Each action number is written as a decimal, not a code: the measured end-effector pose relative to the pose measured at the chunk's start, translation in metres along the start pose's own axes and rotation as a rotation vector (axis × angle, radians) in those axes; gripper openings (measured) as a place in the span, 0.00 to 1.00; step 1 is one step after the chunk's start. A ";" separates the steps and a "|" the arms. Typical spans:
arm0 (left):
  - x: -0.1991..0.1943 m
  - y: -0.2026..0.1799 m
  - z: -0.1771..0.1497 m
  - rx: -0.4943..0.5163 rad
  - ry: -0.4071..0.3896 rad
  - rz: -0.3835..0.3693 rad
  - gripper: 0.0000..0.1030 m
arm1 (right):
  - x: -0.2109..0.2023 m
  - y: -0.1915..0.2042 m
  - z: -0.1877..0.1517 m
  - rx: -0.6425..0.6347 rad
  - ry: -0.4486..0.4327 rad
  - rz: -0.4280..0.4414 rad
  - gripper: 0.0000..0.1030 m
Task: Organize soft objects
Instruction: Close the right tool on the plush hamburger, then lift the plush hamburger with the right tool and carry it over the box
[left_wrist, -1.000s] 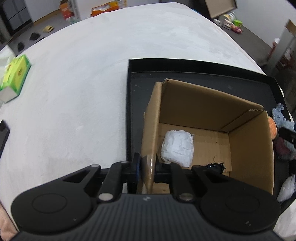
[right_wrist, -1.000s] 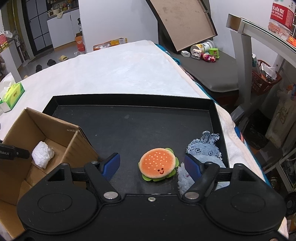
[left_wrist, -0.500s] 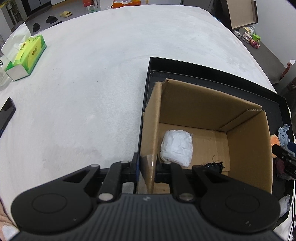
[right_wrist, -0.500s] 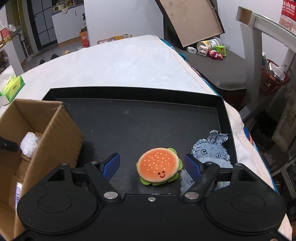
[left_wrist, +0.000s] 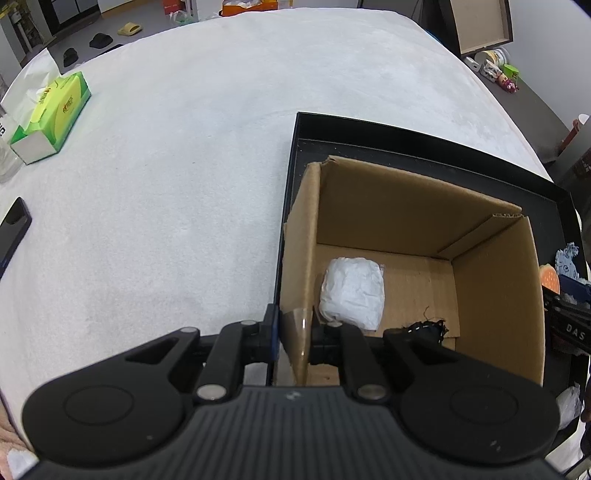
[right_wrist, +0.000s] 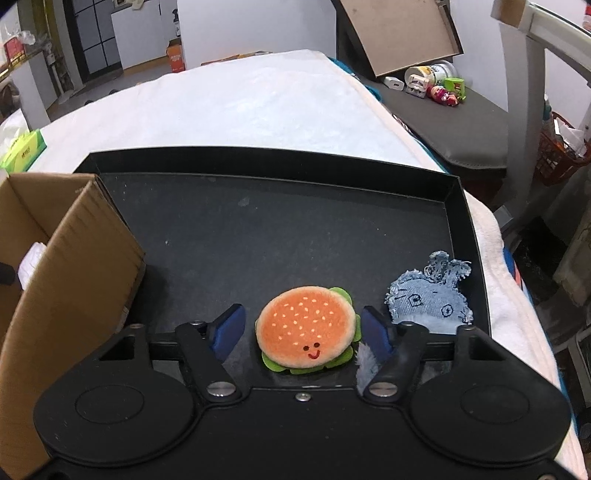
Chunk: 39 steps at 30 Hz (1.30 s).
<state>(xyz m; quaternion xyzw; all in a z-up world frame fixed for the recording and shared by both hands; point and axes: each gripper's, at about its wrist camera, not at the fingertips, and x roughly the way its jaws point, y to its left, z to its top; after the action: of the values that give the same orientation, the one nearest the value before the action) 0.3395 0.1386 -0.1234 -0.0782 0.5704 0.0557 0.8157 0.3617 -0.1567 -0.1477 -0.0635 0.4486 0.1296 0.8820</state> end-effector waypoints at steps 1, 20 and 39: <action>0.000 0.000 0.000 0.002 0.000 0.000 0.12 | 0.001 0.000 0.000 -0.002 0.005 -0.003 0.58; 0.001 -0.003 0.000 0.014 -0.001 0.003 0.12 | 0.003 0.003 0.003 -0.030 0.016 -0.020 0.44; 0.000 -0.004 -0.001 0.030 -0.002 0.006 0.12 | -0.057 0.028 0.005 -0.075 -0.010 0.076 0.44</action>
<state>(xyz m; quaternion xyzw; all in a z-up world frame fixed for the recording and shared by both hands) 0.3396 0.1342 -0.1234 -0.0643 0.5704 0.0496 0.8174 0.3253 -0.1383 -0.0982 -0.0788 0.4413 0.1801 0.8756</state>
